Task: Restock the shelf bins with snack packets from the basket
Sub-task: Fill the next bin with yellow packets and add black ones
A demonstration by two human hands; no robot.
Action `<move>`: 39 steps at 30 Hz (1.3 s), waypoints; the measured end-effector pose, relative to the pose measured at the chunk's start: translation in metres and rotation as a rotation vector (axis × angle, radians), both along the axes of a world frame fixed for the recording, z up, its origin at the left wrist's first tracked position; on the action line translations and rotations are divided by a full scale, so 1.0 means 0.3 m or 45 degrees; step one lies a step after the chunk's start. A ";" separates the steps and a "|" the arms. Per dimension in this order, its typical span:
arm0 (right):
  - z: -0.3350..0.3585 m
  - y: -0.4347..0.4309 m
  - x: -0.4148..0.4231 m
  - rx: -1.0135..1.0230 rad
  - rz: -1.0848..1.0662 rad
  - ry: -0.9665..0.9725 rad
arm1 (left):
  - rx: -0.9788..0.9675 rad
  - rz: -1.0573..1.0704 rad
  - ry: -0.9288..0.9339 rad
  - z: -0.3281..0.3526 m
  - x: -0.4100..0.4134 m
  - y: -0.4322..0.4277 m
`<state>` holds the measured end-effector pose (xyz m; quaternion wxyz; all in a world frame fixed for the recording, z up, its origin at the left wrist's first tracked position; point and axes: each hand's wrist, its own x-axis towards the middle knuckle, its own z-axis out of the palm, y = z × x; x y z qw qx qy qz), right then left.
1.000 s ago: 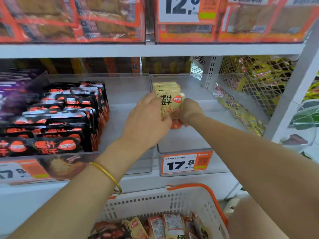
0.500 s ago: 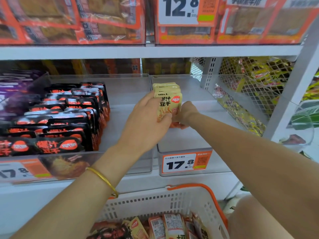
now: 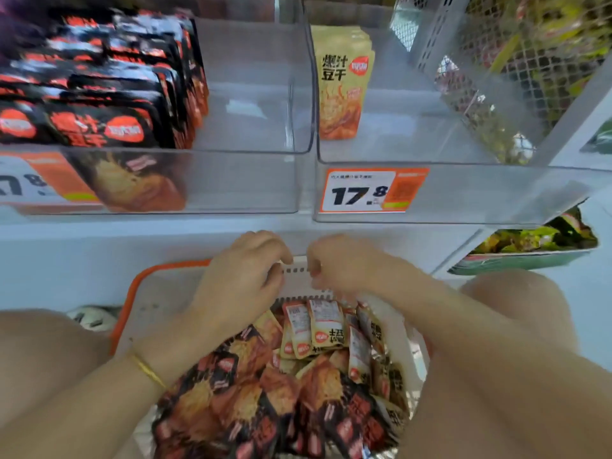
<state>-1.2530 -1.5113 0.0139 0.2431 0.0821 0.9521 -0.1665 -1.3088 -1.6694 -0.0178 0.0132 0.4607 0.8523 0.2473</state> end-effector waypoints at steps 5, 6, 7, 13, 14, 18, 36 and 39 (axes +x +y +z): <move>-0.531 0.016 0.007 0.138 -0.059 -0.372 | -0.191 0.020 -0.014 -0.063 -0.009 0.020; -0.606 0.015 0.036 0.167 -0.077 -0.432 | -0.219 0.003 0.003 -0.072 -0.015 0.020; -0.662 0.008 0.065 0.206 -0.083 -0.469 | -0.252 -0.010 0.011 -0.079 -0.021 0.017; -0.693 -0.048 0.061 0.384 0.017 -0.372 | -0.300 0.005 0.001 -0.110 -0.035 -0.002; -0.663 -0.047 0.044 0.328 0.054 -0.389 | -0.315 0.006 -0.010 -0.117 -0.036 -0.003; -0.482 -0.017 -0.045 0.027 0.041 -0.415 | -0.482 0.003 -0.088 -0.129 -0.031 0.008; 0.137 0.005 0.253 -1.280 -0.928 0.566 | 0.377 0.145 -0.888 0.229 0.059 0.050; 0.331 0.069 0.227 -1.315 -0.834 0.827 | 0.624 0.105 -0.716 0.377 0.036 0.086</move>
